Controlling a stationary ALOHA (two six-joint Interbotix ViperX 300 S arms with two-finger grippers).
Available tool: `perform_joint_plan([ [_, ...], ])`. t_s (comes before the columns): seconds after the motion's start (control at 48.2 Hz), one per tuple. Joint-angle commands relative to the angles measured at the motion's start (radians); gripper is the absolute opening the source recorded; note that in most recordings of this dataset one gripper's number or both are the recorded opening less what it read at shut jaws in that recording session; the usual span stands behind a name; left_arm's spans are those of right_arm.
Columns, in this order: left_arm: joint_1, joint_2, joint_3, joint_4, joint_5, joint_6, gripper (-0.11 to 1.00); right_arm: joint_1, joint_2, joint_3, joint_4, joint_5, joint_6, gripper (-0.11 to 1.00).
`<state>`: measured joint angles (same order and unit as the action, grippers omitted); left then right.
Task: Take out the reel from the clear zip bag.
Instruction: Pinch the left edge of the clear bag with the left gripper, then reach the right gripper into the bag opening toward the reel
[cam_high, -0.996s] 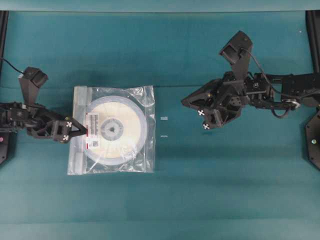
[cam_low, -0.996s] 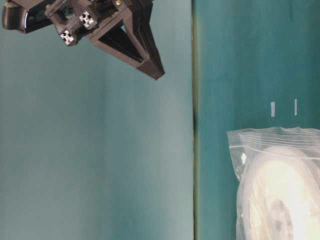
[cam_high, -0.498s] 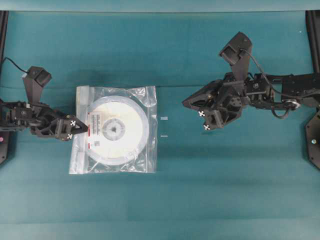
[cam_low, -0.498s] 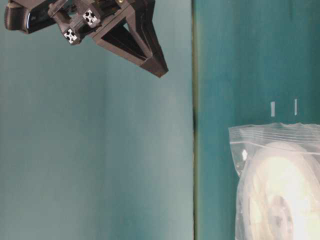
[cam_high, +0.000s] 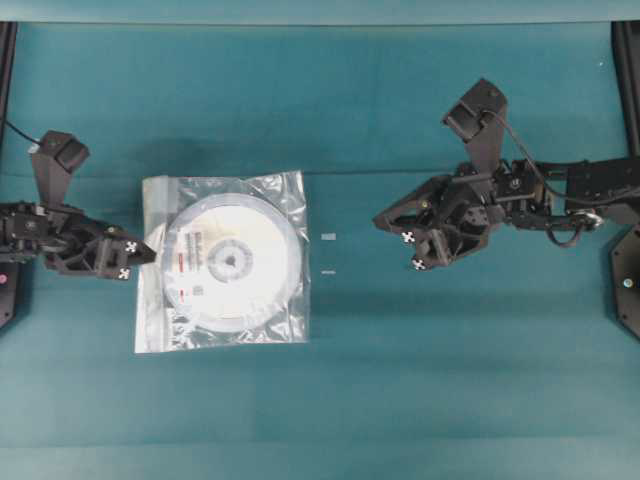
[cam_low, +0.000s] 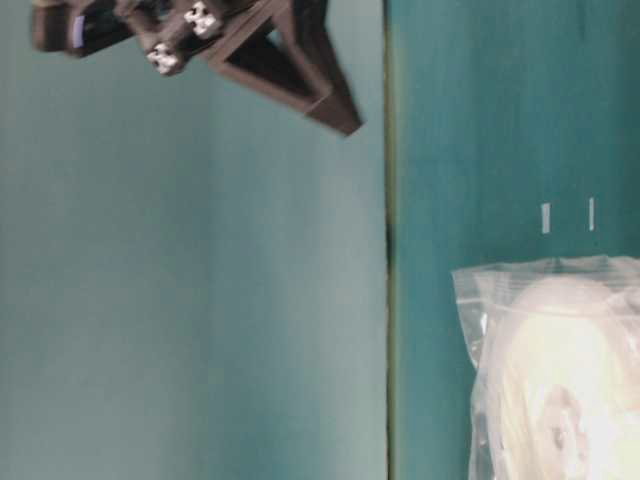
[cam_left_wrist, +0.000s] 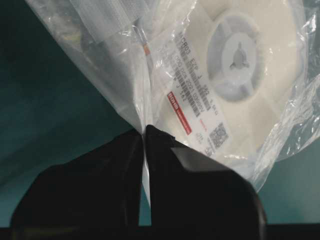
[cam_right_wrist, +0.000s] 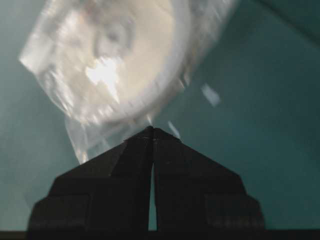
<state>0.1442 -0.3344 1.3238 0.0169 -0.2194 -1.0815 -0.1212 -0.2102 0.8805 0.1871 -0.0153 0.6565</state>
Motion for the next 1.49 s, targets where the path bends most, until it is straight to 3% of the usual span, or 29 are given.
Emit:
perform_joint_plan([
  [0.0,-0.002,-0.011,-0.003,0.0,-0.005,0.005,0.03,0.009,0.014,0.008,0.029,-0.018,0.044,0.0],
  [0.104,-0.003,-0.005,-0.009,0.002,-0.003,0.008,0.02,0.015,0.057,-0.009,0.029,-0.037,0.078,0.0],
  [0.207,-0.002,-0.002,-0.012,0.002,-0.005,0.017,0.02,0.023,0.121,-0.055,0.035,-0.043,0.089,0.08],
  [0.311,-0.002,0.003,-0.018,0.002,-0.005,0.02,0.02,0.035,0.204,-0.117,0.044,-0.041,0.104,0.28],
  [0.456,-0.002,0.006,-0.018,0.002,-0.005,0.021,0.02,0.043,0.307,-0.189,0.044,-0.043,0.13,0.7],
  [0.519,-0.002,0.006,-0.018,0.002,-0.005,0.021,0.02,0.046,0.345,-0.218,0.044,-0.043,0.135,0.8],
  [0.809,-0.002,0.005,-0.017,0.002,-0.003,0.023,0.02,0.048,0.416,-0.291,0.044,-0.044,0.135,0.71],
  [1.473,-0.002,0.005,-0.015,0.002,-0.003,0.028,0.02,0.054,0.468,-0.325,0.044,-0.028,0.137,0.71],
])
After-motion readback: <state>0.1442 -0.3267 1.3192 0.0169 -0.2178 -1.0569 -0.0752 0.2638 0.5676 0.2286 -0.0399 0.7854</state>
